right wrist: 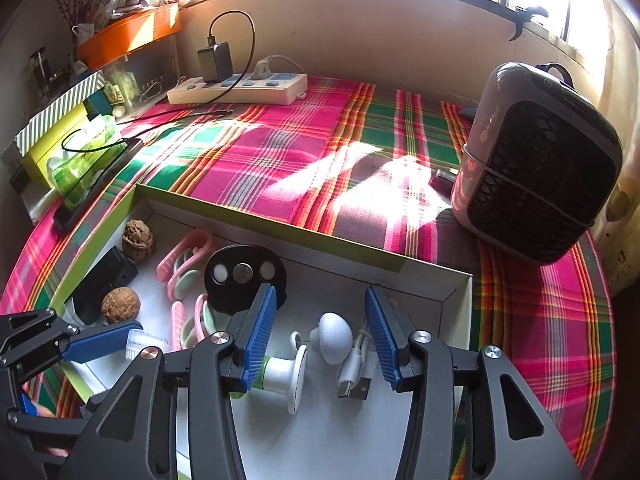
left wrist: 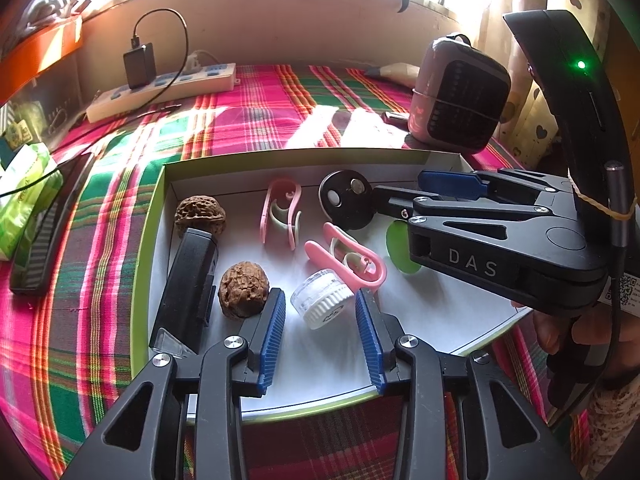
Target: Organize objects
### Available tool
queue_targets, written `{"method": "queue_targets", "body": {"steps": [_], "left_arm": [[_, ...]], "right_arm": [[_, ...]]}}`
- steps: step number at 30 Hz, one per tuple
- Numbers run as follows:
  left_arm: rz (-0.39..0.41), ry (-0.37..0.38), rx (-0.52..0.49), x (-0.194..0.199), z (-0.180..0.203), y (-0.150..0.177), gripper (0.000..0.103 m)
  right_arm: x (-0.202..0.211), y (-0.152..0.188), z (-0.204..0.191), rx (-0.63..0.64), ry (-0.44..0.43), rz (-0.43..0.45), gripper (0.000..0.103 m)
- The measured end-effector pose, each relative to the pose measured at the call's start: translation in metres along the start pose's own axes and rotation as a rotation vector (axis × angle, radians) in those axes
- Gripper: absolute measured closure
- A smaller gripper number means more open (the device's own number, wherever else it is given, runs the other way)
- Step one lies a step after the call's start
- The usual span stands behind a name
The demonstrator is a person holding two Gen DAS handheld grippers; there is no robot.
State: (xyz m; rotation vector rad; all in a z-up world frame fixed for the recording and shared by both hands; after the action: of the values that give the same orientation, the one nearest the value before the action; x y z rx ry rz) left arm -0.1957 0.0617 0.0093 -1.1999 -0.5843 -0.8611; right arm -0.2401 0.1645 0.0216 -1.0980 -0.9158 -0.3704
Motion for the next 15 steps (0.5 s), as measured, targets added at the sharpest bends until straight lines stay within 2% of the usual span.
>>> {"method": "queue_targets", "body": {"steps": [15], "left_arm": [[0.027, -0.006, -0.005, 0.016, 0.002, 0.002, 0.068]], "right_arm": [[0.021, 0.008, 0.003, -0.06, 0.008, 0.036, 0.055]]}}
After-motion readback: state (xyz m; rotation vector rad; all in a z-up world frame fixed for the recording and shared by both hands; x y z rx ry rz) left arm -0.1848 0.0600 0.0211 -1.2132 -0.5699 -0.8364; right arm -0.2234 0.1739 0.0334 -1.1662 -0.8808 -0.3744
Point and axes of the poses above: each gripper's, at about its wrist camera, not at the fingertips, and x roughly against the way its jaws point, z to its right, y to its underside, the point moved 1 cm from there along -x, roughly the way its jaws point, and after that the axes turned 14 degrees about x, right-handed, at the moved point
